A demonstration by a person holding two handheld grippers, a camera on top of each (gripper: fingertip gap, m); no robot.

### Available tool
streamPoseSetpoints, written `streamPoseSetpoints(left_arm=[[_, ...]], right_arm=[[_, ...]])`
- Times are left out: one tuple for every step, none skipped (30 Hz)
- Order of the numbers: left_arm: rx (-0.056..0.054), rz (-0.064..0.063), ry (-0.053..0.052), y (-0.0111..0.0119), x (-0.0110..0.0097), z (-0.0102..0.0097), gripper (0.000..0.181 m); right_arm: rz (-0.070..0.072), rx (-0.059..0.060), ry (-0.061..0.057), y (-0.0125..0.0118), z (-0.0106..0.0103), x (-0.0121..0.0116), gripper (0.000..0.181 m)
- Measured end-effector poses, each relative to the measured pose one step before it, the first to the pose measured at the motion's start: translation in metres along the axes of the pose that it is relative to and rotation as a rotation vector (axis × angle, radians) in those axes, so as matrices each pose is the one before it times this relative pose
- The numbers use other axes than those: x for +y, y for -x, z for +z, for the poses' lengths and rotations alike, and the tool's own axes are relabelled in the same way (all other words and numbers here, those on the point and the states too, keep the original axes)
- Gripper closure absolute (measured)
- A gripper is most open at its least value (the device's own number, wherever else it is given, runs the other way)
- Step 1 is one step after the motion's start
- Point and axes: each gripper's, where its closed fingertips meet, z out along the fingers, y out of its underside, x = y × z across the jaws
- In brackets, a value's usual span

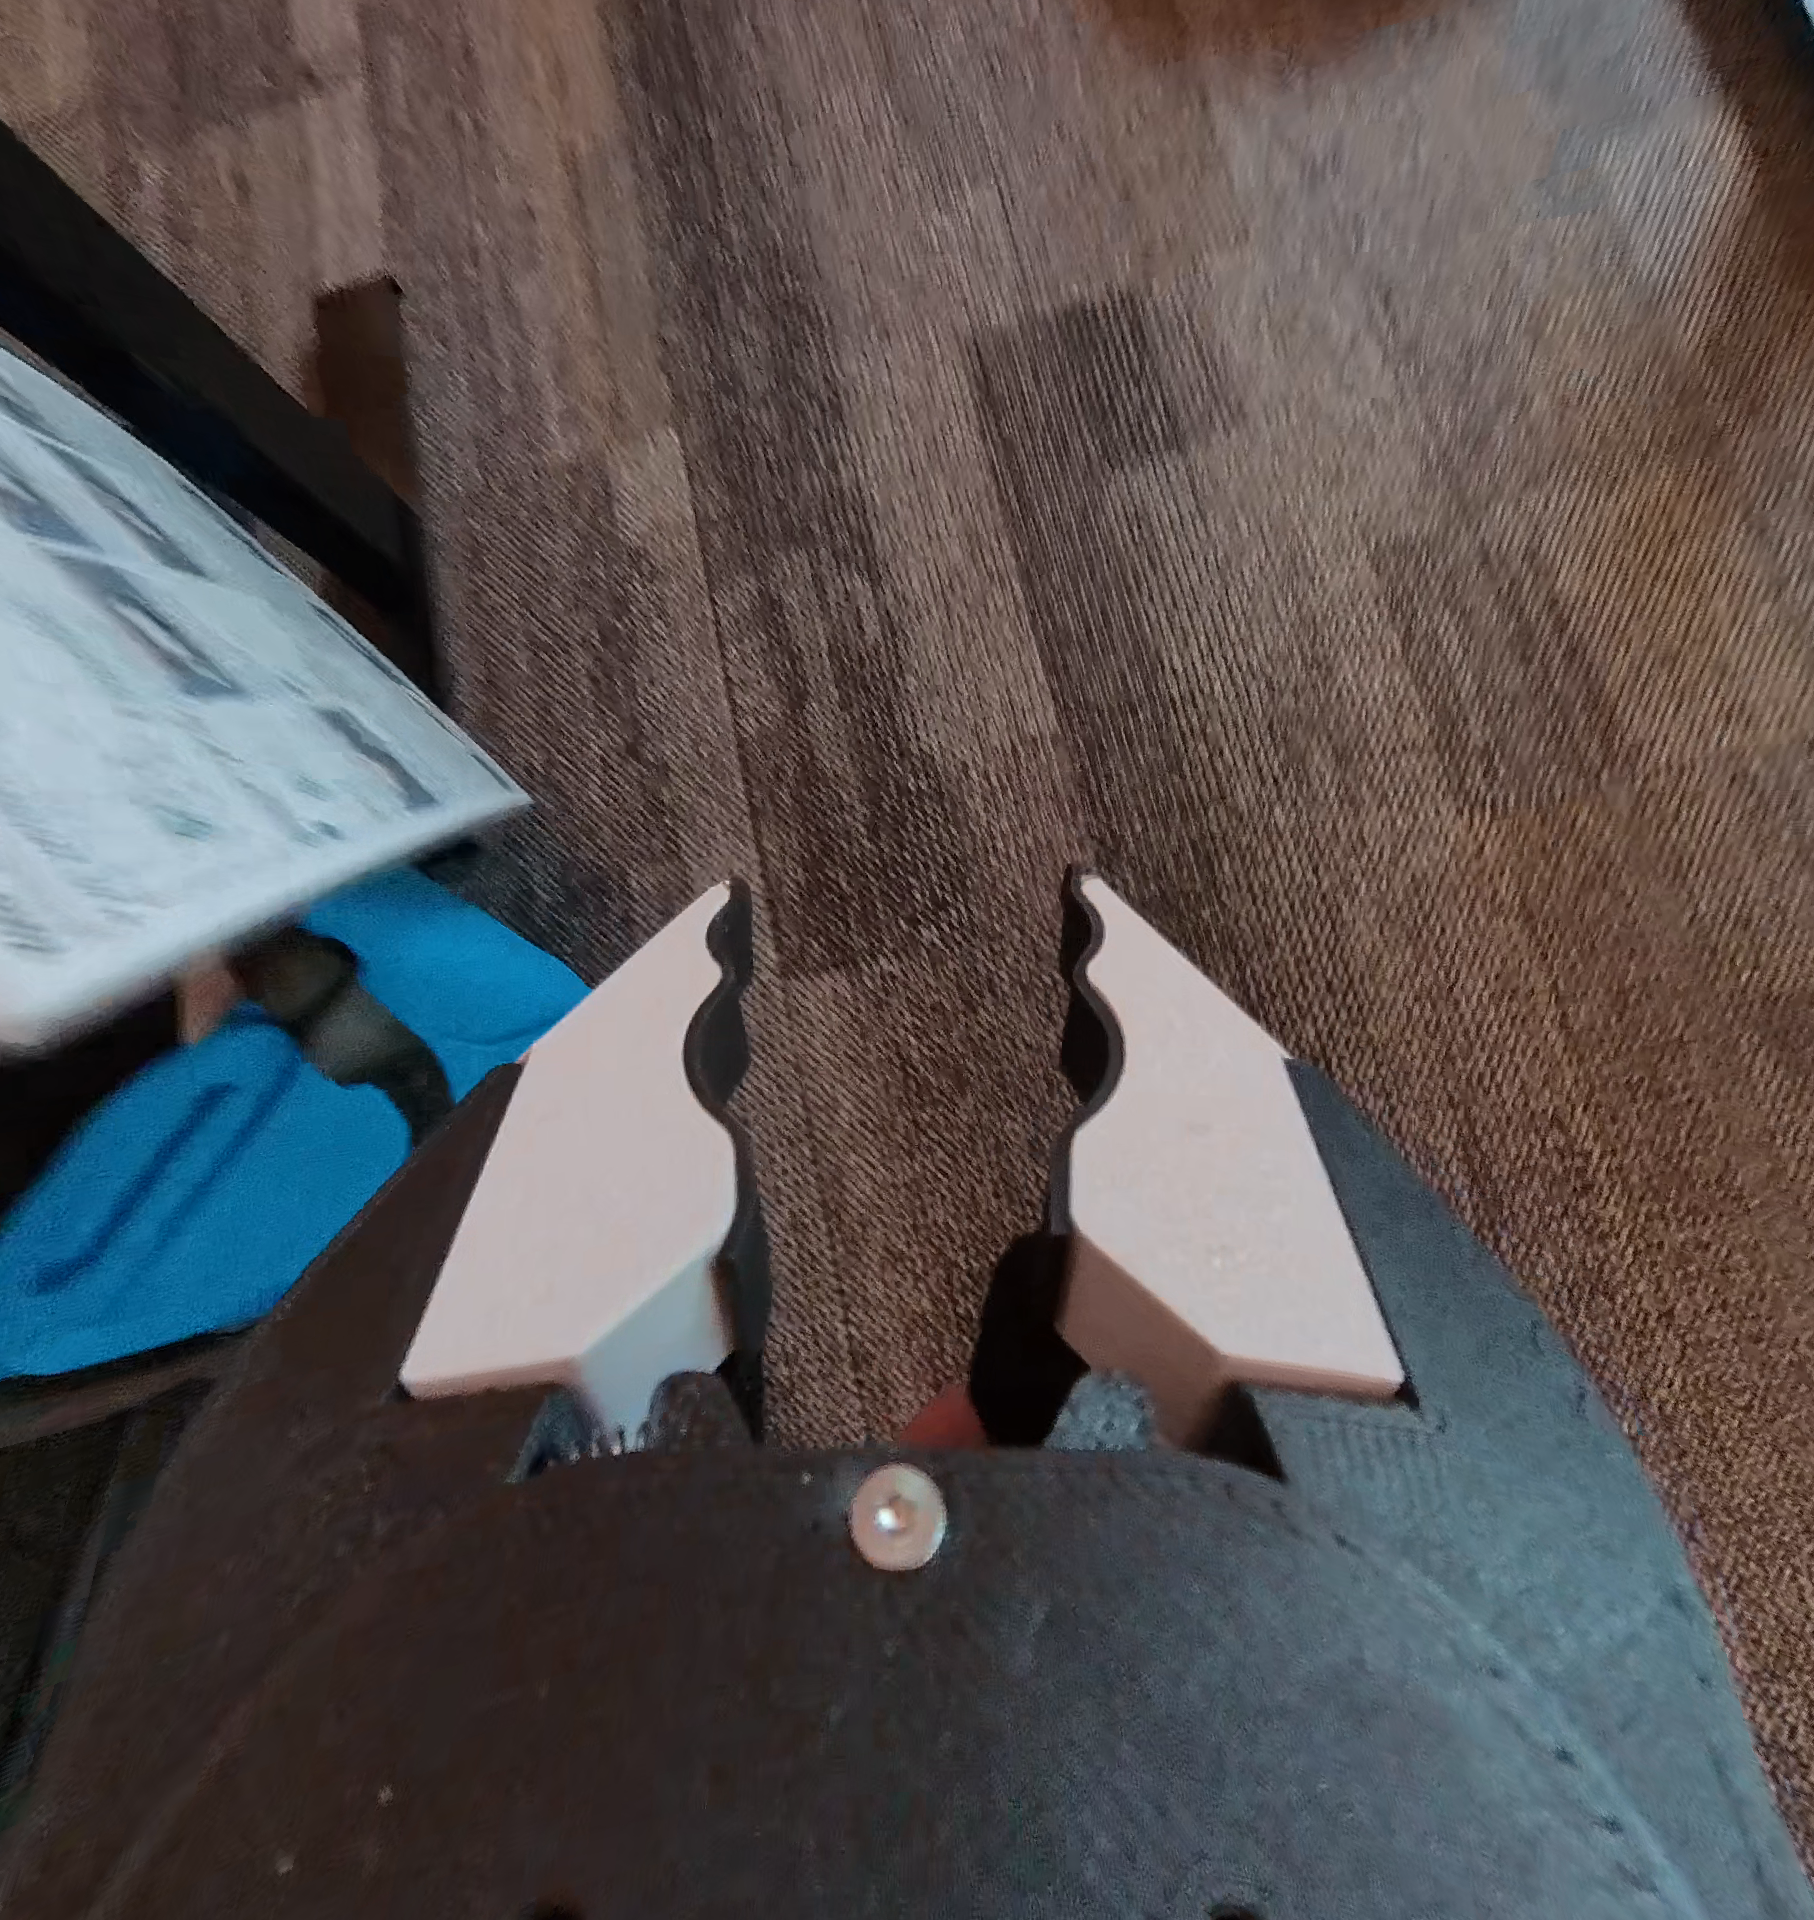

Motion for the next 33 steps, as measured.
streamPoseSetpoints(left_arm=[[-0.0414,0.0005,0.01,0.00457,0.00076,0.00105,0.166],[-0.021,0.0136,0.0099,0.00108,0.00081,0.00088,0.17],[-0.0168,0.0137,0.0125,0.00078,0.00118,0.00105,0.173],[-0.0208,0.01,0.0158,0.00145,0.00143,0.00114,0.176],[-0.0179,0.0097,0.0129,0.00122,0.00116,0.00097,0.178],[-0.0186,0.0063,0.0084,0.00164,0.00059,0.00036,0.179],[-0.0178,0.0047,0.0069,0.00166,0.00059,0.00012,0.18],[-0.0156,0.0072,0.0093,0.00126,0.0008,0.00046,0.18],[-0.0153,0.004,0.0142,0.00154,0.00151,0.0008,0.181],[-0.0105,0.0006,0.017,0.00121,0.00209,0.00122,0.181],[-0.008,-0.0033,0.0188,0.00121,0.0023,0.00143,0.181],[-0.008,-0.0037,0.022,0.00136,0.00289,0.00164,0.181],[-0.0089,-0.0011,0.0206,0.00118,0.00257,0.00135,0.181],[-0.0113,0.0043,0.017,0.00108,0.00177,0.00113,0.181],[-0.0093,0.0031,0.0177,0.00087,0.00192,0.00117,0.181],[-0.01,-0.0002,0.0188,0.0011,0.00209,0.00121,0.181],[-0.0066,0.0026,0.0125,0.00046,0.00116,0.00071,0.181],[-0.0036,0.0047,0.0104,0.00011,0.00096,0.00081,0.181],[-0.0013,0.0041,0.0103,-0.00015,0.00112,0.00088,0.181],[-0.0007,0.0018,0.0093,-0.00001,0.00096,0.00072,0.181],[-0.0023,0.0001,0.0103,0.00027,0.00124,0.0007,0.181],[-0.003,0.0002,0.0115,0.00031,0.00118,0.00067,0.181],[-0.0024,0.0029,0.0083,0.00001,0.00076,0.00054,0.181],[-0.0008,0.0032,0.0058,0.00001,0.00047,0.00055,0.181],[0.0022,0.0004,0.0048,-0.00028,0.00058,0.00067,0.181],[0.002,-0.0009,0.0035,-0.00012,0.00033,0.00041,0.181],[0.0,-0.0006,-0.0001,0.0,0.00004,0.00008,0.181],[-0.0051,-0.0018,-0.0045,0.0007,-0.00037,-0.00047,0.181],[-0.0041,-0.0031,-0.0059,0.00059,-0.00045,-0.00052,0.181],[0.0,-0.0053,-0.0055,0.00033,-0.00032,-0.00018,0.181],[0.0018,-0.0056,-0.0052,0.00022,-0.00022,-0.00007,0.181],[0.0006,-0.0027,-0.0054,0.00016,-0.00036,-0.00029,0.181],[-0.0025,-0.0008,-0.0066,0.00033,-0.0007,-0.00068,0.181]], right_arm=[[0.0119,0.0026,0.0252,-0.02011,0.01673,0.02218,0.122],[0.003,0.01,0.0321,-0.02027,0.0176,0.02299,0.121],[-0.0079,0.0091,0.0409,-0.0184,0.01865,0.02344,0.119],[-0.0095,0.0041,0.0371,-0.01556,0.01885,0.0216,0.117],[-0.0021,-0.003,0.0237,-0.01306,0.01838,0.01844,0.116],[0.0067,-0.0041,0.0188,-0.01205,0.0175,0.01716,0.116],[0.012,0.0026,0.0253,-0.01255,0.01738,0.01783,0.114],[0.0113,0.0051,0.0289,-0.01232,0.01727,0.01805,0.113],[0.0151,0.0058,0.0244,-0.01148,0.01702,0.01735,0.113],[0.0267,0.0029,0.0238,-0.0106,0.01646,0.01697,0.113],[0.0348,0.0005,0.0259,-0.01008,0.01565,0.01667,0.112],[0.0298,0.0099,0.02,-0.01089,0.01417,0.0148,0.114],[0.0174,0.0119,0.0159,-0.00947,0.01302,0.0132,0.115],[0.0098,0.0068,0.0241,-0.00692,0.01244,0.01363,0.114],[0.006,0.016,0.0321,-0.00715,0.01171,0.01364,0.115],[0.0088,0.0206,0.0315,-0.00758,0.011,0.01217,0.115],[0.0235,0.0124,0.0214,-0.00653,0.00991,0.0094,0.115],[0.033,0.003,0.0138,-0.00501,0.00866,0.00711,0.115],[0.0173,-0.0001,0.0058,-0.00331,0.00715,0.00466,0.116],[-0.0056,-0.0054,0.0025,-0.00037,0.00636,0.00298,0.118],[-0.0146,-0.0097,0.006,0.00205,0.00633,0.00157,0.12],[-0.0173,-0.0046,0.0044,0.00252,0.00601,0.0,0.126],[-0.0165,0.0044,0.0108,0.00177,0.00567,0.00011,0.13],[-0.0188,0.0076,0.0142,0.00179,0.00501,0.00014,0.133],[-0.0204,0.0161,0.002,0.00024,0.00323,-0.00182,0.136],[-0.0096,0.0284,0.0037,-0.00281,0.00208,-0.00151,0.145],[0.0077,0.0241,0.009,-0.00423,0.00131,-0.00043,0.154],[0.0164,0.0031,0.0018,-0.00224,0.0,-0.00101,0.155],[0.0105,-0.0045,-0.0045,-0.00118,-0.00123,-0.0016,0.157],[-0.0021,0.0002,-0.0035,-0.00126,-0.00229,-0.00134,0.157],[-0.0027,-0.0129,-0.002,0.00107,-0.00251,-0.00096,0.156],[0.0037,-0.0208,0.0026,0.00267,-0.00241,-0.00057,0.155],[-0.008,-0.0136,-0.0048,0.00227,-0.00329,-0.00222,0.157]])
